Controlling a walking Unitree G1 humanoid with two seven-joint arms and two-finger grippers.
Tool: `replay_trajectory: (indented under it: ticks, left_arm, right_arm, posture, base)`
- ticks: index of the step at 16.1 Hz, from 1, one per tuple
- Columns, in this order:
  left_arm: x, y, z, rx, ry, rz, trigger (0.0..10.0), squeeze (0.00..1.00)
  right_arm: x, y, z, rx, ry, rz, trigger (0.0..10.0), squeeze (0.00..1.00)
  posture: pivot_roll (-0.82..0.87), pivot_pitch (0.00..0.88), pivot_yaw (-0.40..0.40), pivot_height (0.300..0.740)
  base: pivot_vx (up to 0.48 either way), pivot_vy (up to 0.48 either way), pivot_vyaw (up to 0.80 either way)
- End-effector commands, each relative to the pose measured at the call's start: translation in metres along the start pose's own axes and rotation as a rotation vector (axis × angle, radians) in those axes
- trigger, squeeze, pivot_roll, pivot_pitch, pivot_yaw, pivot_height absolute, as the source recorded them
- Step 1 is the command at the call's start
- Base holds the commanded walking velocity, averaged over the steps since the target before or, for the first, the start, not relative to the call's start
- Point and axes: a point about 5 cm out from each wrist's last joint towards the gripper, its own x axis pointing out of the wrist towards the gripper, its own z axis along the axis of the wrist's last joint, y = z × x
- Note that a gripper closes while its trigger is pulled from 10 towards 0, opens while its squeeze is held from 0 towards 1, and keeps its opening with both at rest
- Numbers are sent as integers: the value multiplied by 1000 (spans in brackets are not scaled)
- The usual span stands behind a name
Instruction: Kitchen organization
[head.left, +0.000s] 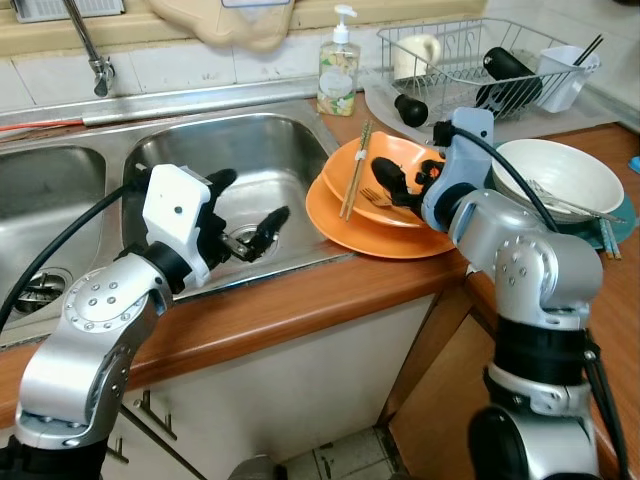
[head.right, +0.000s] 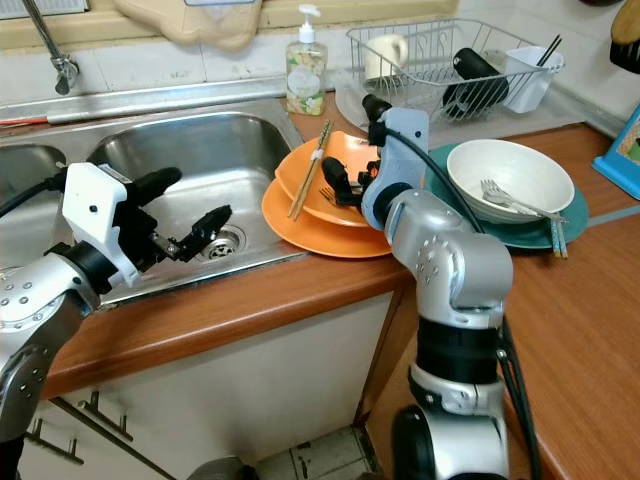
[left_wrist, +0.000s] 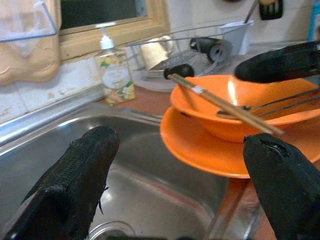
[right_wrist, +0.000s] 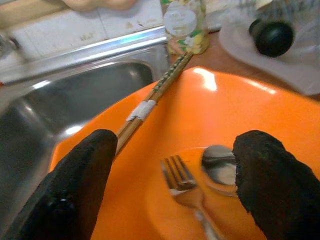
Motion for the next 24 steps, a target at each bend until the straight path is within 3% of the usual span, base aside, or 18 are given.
replay_trajectory:
  ticks: [1,6,10,11,12,13,16,17,18,19,20,22,23,24]
  left_arm:
    - [-1,-2,1,5,3,-27,10000,0]
    - [-1,-5,2,-7,5,-59,10000,0]
    - [-2,-8,2,-6,9,-77,10000,0]
    - [-2,-8,2,-6,10,-77,10000,0]
    - [-3,-8,2,-5,11,-77,10000,0]
    - [-3,-8,2,-5,10,-77,10000,0]
    - [-2,-9,3,-5,10,-87,10000,0]
    - [-2,-10,3,-4,9,-89,10000,0]
    - [-2,-10,3,-4,9,-89,10000,0]
    - [-2,-10,3,-5,9,-90,10000,0]
    - [-3,-10,3,-4,10,-91,10000,0]
    - [-2,-10,3,-3,11,-94,10000,0]
    - [-2,-11,3,-5,13,-100,10000,0]
    - [-2,-11,3,-9,15,-106,10000,0]
  right_arm:
    - [3,4,4,56,4,45,0,0]
    - [19,12,8,187,28,116,0,0]
    - [30,17,-4,263,94,129,39,0]
    - [31,17,-4,272,94,134,2706,0]
    - [32,17,-3,290,91,143,9451,0]
    - [33,17,-2,308,93,147,10000,0]
    - [35,15,-1,324,97,145,10000,0]
    - [36,14,0,335,82,145,10000,380]
    - [36,14,0,345,78,146,10000,380]
    - [36,13,1,357,72,148,10000,969]
    - [36,13,3,382,66,160,10000,1000]
    - [37,13,5,397,71,171,10000,957]
    - [38,14,7,405,86,182,10000,0]
    - [40,15,7,405,98,190,10000,0]
  posture:
    - [6,0,18,716]
    - [17,0,17,716]
    - [26,0,12,716]
    - [26,0,12,716]
    - [32,0,11,716]
    - [32,0,11,716]
    - [31,0,13,716]
    - [32,0,13,716]
    - [32,0,13,716]
    - [32,0,13,716]
    - [33,0,13,716]
    - [33,0,13,716]
    - [33,0,13,716]
    - [35,0,11,716]
  base:
    - [0,0,0]
    - [0,0,0]
    - [0,0,0]
    - [0,0,0]
    - [0,0,0]
    - [0,0,0]
    - [0,0,0]
    - [0,0,0]
    - [0,0,0]
    - [0,0,0]
    - [0,0,0]
    - [0,0,0]
    - [0,0,0]
    - [0,0,0]
